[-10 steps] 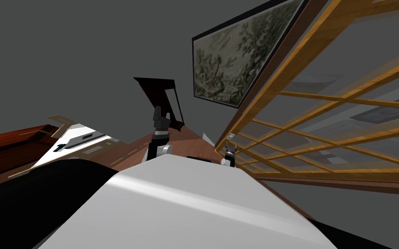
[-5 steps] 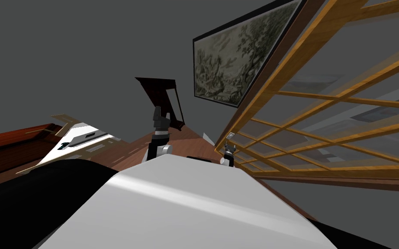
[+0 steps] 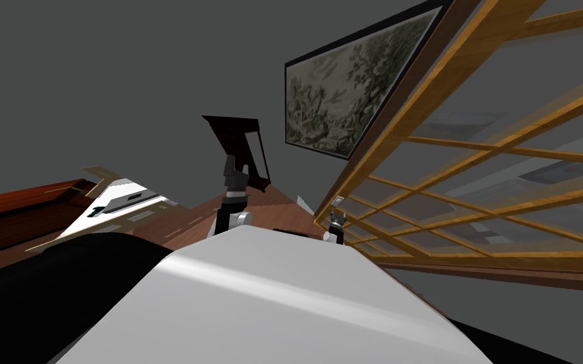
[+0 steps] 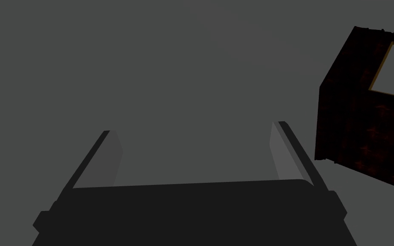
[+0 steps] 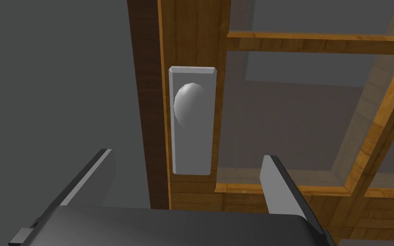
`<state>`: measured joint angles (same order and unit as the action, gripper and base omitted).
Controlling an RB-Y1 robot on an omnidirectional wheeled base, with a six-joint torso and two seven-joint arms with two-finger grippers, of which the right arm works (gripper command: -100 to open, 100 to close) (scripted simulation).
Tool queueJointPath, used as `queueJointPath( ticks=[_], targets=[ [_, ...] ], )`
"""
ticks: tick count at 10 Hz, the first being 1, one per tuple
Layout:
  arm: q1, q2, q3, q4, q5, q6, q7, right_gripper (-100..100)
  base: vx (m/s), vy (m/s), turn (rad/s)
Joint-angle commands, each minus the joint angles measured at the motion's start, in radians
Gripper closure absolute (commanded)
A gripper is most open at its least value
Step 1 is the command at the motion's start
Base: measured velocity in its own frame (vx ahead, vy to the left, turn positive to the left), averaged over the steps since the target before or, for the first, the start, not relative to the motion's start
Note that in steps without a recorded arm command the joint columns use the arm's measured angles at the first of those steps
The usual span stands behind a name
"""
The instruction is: Pull the door open
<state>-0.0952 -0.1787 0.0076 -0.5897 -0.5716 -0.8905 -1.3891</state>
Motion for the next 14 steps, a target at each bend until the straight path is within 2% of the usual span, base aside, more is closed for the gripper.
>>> queueJointPath(
  ticks=[1,3,5,6,8,9,10,14],
  targets=[
    [0.023,-0.008,-0.003,-0.032,-0.002,0.011,-0.003,-100,0.149,-0.011,0.043],
    [0.042,-0.048,-0.007,-0.022,-0.009,0.003,-0.047,-100,0.199,-0.002,0.099],
    [0.042,-0.048,-0.007,-0.022,-0.009,0.003,-0.047,-100,0.099,-0.015,0.003],
    [0.053,-0.072,-0.010,-0.017,-0.012,-0.001,-0.072,-100,0.089,-0.012,0.089],
    [0.064,-0.096,-0.012,-0.011,-0.016,-0.006,-0.098,-100,0.173,-0.013,0.072],
    [0.061,-0.086,-0.012,-0.014,-0.015,-0.006,-0.088,-100,0.084,-0.009,0.008],
    [0.061,-0.086,-0.012,-0.014,-0.015,-0.006,-0.088,100,-0.016,0.001,-0.006],
    [0.061,-0.086,-0.012,-0.014,-0.015,-0.006,-0.088,100,-0.019,0.000,0.000]
  ],
)
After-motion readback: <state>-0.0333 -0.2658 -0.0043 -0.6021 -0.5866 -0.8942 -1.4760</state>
